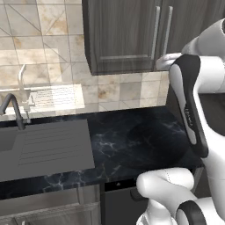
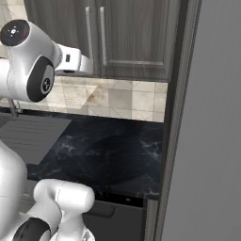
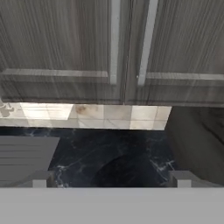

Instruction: Open the cabinet and move the ladle to the pot. Then close the cabinet.

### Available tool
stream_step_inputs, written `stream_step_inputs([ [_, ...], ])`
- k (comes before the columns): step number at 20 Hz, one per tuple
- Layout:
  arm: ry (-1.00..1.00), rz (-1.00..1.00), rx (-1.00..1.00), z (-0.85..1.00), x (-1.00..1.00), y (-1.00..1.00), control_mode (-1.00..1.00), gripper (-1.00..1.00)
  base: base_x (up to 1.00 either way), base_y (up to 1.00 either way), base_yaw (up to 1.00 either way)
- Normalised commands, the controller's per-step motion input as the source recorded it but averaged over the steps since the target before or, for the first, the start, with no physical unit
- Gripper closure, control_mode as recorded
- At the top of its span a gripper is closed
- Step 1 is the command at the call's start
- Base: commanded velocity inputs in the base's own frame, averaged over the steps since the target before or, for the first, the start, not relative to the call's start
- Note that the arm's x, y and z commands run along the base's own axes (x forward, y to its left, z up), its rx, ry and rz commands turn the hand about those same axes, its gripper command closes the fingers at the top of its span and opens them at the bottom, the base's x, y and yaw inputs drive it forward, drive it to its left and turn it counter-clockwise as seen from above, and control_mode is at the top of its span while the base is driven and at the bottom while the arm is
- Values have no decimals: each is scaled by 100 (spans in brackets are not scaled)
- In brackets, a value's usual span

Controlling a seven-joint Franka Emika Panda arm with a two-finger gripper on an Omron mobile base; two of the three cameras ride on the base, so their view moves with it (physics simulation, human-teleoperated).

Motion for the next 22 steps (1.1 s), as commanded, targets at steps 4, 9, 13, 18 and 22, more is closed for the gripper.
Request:
stream_step_inputs([
  [4, -17, 0, 0, 14, 1, -15, -100, -100, 0, 0, 0],
  [9, -18, 0, 0, 0, 6, -13, -100, -100, 0, 0, 0],
  [13, -6, 0, 3, 1, 25, -20, -100, -100, 0, 0, 0],
  [18, 0, 0, 6, 7, 13, -13, -100, -100, 0, 0, 0],
  [22, 0, 0, 6, 2, 16, -19, -100, -100, 0, 0, 0],
])
